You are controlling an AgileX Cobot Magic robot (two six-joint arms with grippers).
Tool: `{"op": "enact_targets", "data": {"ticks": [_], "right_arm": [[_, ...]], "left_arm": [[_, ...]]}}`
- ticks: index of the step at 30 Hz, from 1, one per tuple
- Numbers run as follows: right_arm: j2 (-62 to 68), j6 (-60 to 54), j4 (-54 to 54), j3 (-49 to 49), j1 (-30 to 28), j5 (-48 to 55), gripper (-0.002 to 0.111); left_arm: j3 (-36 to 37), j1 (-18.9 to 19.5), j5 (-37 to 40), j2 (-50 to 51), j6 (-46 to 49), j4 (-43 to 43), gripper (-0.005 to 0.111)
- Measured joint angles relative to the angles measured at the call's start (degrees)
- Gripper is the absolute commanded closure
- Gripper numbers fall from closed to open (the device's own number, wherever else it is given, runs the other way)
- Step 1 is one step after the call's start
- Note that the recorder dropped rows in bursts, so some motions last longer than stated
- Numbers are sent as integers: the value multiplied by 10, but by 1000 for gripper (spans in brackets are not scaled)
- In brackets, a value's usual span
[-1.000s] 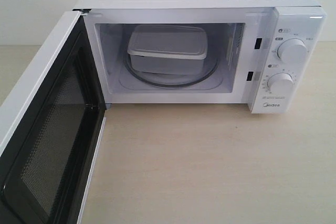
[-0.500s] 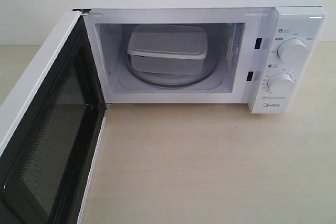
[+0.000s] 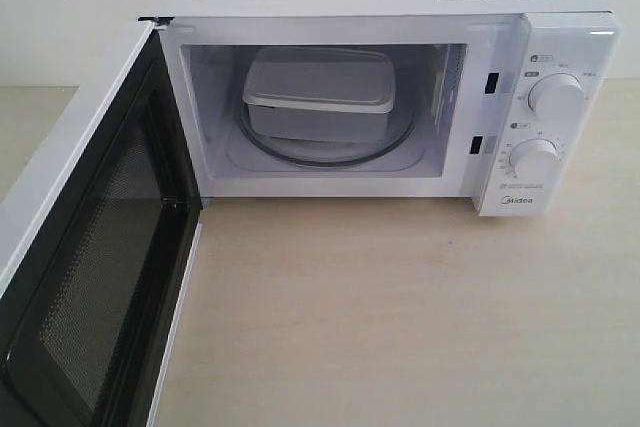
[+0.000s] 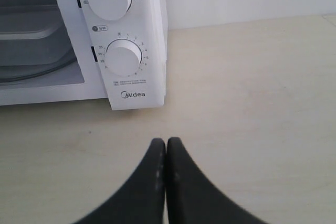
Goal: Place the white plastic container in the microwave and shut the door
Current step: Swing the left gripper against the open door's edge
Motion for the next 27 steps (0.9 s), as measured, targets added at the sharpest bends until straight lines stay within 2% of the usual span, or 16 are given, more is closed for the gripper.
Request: {"op": "enact_targets", "data": {"ticks": [4,9,12,20,24,27], "right_arm": [[0,0,0,0,0,0,108],[0,0,0,0,0,0,108],[0,0,0,0,0,0,108],[0,0,0,0,0,0,108],[0,0,0,0,0,0,108],[0,0,0,0,0,0,108]], "left_arm": [[0,0,15,42,97,-92,102],[1,-2,31,88,154,-149,102],[1,-15,26,105,192,-193,102],[1,-89,-89,142,285,-330,102],[1,-101,-148,160,316,-383,102],[1,-101,-162,167,327,-392,102]]}}
